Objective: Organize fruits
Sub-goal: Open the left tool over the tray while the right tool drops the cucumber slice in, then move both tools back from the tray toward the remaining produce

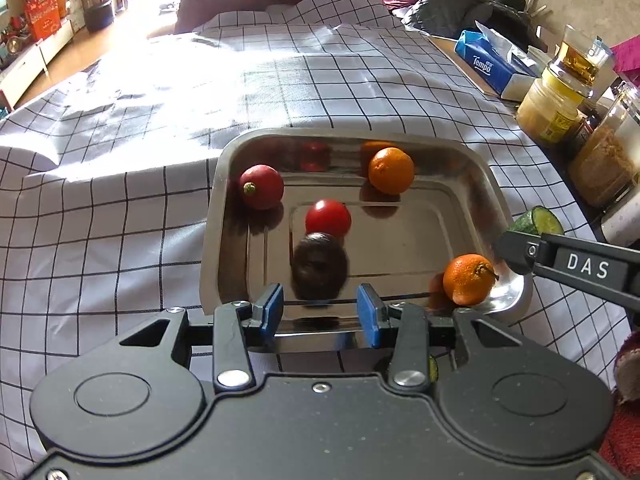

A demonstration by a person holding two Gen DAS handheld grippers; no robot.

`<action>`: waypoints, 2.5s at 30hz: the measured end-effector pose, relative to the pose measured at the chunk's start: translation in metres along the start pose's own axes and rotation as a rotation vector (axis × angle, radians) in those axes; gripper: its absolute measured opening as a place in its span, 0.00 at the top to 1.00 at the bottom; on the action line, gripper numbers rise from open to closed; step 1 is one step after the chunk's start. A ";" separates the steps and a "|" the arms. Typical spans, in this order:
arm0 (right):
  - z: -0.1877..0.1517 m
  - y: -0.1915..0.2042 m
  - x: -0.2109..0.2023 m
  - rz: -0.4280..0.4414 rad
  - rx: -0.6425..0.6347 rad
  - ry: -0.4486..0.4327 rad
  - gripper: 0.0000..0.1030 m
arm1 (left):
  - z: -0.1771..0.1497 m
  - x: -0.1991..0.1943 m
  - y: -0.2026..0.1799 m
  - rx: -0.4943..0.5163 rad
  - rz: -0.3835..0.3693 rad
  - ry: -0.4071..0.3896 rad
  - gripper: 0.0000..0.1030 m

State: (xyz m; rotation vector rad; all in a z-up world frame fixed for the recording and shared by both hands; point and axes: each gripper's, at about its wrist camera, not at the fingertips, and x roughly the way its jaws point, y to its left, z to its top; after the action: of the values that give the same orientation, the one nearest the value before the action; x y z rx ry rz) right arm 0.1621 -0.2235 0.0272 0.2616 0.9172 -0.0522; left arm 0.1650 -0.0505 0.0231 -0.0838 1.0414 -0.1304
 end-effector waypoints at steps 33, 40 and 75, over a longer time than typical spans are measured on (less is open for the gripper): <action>-0.007 0.011 -0.001 0.005 -0.057 -0.045 0.61 | -0.001 0.002 -0.001 0.001 -0.013 0.016 0.52; -0.007 0.011 0.000 0.004 -0.063 -0.038 0.61 | -0.002 0.002 -0.002 0.003 0.000 0.011 0.52; -0.032 0.012 -0.026 -0.092 -0.057 -0.141 0.61 | -0.016 -0.075 -0.011 0.038 0.007 -0.221 0.48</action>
State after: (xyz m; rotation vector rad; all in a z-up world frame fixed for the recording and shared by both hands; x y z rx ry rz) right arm 0.1237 -0.2059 0.0317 0.1604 0.7887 -0.1281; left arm 0.1132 -0.0507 0.0808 -0.0591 0.8179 -0.1313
